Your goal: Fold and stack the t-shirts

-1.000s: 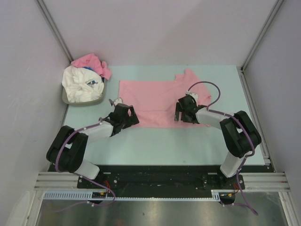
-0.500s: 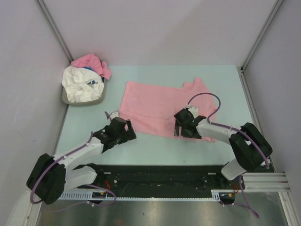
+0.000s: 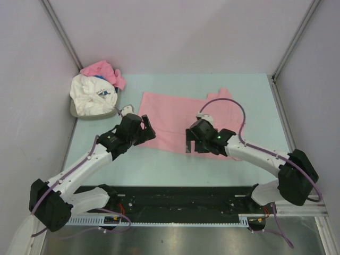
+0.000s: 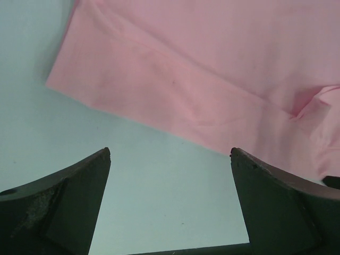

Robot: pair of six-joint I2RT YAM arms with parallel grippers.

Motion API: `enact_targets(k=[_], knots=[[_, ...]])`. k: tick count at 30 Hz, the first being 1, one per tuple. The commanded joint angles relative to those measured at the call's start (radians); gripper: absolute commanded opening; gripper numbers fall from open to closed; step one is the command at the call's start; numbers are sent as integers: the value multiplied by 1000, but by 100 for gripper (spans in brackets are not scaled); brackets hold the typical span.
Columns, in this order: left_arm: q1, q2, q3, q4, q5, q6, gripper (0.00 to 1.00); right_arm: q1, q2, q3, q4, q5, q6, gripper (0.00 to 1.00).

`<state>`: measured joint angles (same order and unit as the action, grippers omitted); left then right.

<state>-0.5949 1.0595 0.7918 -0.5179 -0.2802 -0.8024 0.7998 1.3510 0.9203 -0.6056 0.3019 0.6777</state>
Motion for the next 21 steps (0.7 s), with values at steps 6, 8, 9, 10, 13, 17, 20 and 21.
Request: enact_targets(k=[6,8,9,10,13,17,20,21], knots=[[165,59,325,-91,-34,78,100,116,347,279,415,-384,-144,100],[240,54,349,-97,4,91,100,116,424,328,463,-418,-153,100],[257,53,354,-97,9,98,100,119,445,371,499,-423,-158,100],[277,50,354,-97,24,103,100,121,491,394,513,-429,-168,100],[328,27,336,-94,35,103,100,121,551,461,572,-472,-171,100],[345,-24,236,-51,47,86,100,124,676,529,627,-514,-147,100],[351,-36,202,-51,47,77,100,134,737,561,632,-529,-133,100],[349,-38,198,-53,49,77,100,139,749,565,629,-529,-135,100]])
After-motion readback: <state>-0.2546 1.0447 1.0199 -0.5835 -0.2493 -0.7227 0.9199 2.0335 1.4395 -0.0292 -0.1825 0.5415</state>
